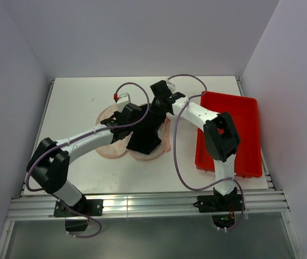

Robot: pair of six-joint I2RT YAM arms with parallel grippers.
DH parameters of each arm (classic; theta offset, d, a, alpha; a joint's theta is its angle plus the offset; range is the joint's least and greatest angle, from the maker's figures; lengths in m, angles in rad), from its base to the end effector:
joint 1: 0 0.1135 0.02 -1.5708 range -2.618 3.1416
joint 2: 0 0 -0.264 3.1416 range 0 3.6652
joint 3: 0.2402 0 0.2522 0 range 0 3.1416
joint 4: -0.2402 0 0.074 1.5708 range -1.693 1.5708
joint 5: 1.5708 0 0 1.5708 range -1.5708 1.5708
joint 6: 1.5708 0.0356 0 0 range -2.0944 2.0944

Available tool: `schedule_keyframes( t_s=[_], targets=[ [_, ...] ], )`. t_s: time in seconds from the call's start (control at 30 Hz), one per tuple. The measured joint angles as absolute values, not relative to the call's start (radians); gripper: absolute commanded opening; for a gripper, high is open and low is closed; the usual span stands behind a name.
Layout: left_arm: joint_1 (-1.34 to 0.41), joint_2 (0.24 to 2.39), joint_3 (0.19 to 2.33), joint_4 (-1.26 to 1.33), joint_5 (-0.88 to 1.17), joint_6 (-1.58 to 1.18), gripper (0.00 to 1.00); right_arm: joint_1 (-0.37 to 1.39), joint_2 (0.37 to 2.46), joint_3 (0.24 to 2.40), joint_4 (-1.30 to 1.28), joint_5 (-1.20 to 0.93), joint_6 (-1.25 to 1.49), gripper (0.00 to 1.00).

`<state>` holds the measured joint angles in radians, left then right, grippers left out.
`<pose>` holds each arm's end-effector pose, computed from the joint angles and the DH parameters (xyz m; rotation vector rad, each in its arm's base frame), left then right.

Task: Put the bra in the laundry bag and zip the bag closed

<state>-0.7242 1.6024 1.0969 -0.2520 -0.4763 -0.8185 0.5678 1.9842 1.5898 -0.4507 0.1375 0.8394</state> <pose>0.2718 -0.2186 0.2387 -0.3380 2.2169 -0.2814 0.3801 0.2367 0.2348 0.3970 2.4302 0.4754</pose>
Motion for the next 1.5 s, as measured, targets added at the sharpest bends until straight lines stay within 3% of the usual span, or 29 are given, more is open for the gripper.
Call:
schedule_keyframes(
  t_s=[0.53, 0.97, 1.5],
  targets=[
    [-0.666, 1.409, 0.963, -0.271, -0.476, -0.837, 0.62, 0.588, 2.131, 1.594, -0.457, 0.138, 0.84, 0.0],
    [-0.641, 1.33, 0.886, -0.283, -0.476, -0.862, 0.64, 0.59, 2.131, 1.594, -0.455, 0.141, 0.839, 0.28],
    [-0.582, 1.262, 0.8, -0.314, -0.488, -0.926, 0.72, 0.59, 2.04, 1.593, -0.458, 0.141, 0.817, 0.31]
  ],
)
